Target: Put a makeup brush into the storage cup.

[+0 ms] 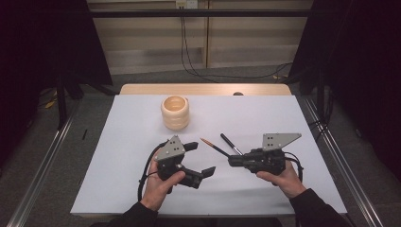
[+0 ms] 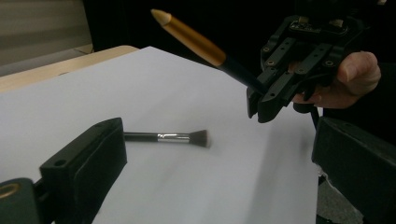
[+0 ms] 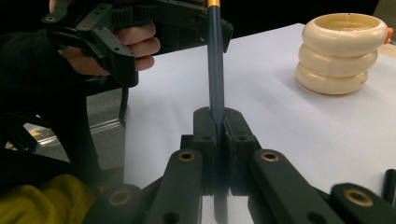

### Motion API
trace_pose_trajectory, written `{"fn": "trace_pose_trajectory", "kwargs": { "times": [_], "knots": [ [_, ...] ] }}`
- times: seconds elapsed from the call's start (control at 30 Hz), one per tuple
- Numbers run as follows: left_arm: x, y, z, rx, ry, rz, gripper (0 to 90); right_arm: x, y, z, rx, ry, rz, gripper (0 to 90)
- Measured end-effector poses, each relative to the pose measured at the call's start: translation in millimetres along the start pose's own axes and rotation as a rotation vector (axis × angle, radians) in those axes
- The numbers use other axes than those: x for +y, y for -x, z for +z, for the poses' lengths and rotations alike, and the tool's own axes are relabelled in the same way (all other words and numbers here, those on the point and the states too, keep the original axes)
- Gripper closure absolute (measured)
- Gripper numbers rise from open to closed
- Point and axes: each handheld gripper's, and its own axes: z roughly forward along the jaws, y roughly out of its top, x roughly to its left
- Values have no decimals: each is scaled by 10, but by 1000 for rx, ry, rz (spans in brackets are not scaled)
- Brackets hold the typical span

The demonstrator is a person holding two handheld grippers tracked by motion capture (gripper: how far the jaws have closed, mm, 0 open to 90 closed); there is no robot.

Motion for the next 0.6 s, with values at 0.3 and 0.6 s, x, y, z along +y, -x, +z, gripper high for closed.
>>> {"fn": "trace_pose_trajectory", "kwargs": {
  "times": [0.3,0.6],
  "knots": [
    [68,11,65,-5,15,17,70,14,-13,-8,-4,5,-7,846],
    [170,55,149,-8,48,3,54,27,-20,-11,-18,9,-9,846]
  ]
}}
